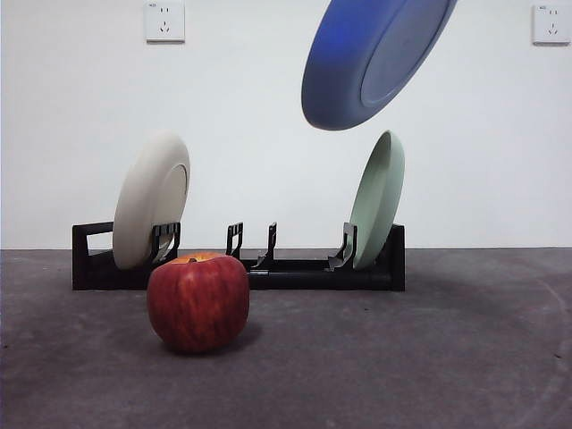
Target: Take the blue plate from the plate rack,put the plate on the table,take the apple from the table,put the apple in the plate
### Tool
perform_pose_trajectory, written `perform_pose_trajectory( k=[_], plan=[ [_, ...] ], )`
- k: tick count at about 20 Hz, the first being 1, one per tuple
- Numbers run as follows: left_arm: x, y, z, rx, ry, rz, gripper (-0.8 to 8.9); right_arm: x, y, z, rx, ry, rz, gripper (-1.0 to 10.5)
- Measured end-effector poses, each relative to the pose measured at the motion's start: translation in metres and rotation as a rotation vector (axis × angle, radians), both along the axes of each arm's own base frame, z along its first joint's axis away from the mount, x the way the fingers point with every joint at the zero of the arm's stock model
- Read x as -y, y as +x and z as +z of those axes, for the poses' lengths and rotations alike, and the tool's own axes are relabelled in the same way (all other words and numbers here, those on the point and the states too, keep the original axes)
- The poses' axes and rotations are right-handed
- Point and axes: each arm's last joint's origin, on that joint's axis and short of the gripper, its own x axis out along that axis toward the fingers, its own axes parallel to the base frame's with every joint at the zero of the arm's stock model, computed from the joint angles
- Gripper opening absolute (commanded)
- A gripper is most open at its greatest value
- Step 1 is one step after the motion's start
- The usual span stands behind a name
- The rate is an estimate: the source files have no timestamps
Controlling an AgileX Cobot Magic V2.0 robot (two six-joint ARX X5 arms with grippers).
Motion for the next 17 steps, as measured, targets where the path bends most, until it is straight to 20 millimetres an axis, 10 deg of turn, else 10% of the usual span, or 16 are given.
perform_pose_trajectory(
  k=[7, 17],
  plan=[
    [0.024, 0.003, -0.025, 0.004, 0.080, -0.014, -0.05, -0.007, -0.062, 0.009, 0.126, 0.075, 0.235, 0.0],
    [0.086, 0.014, -0.117, -0.012, 0.306, -0.151, -0.06, -0.006, -0.136, 0.087, 0.536, -0.046, 0.220, 0.0]
  ],
)
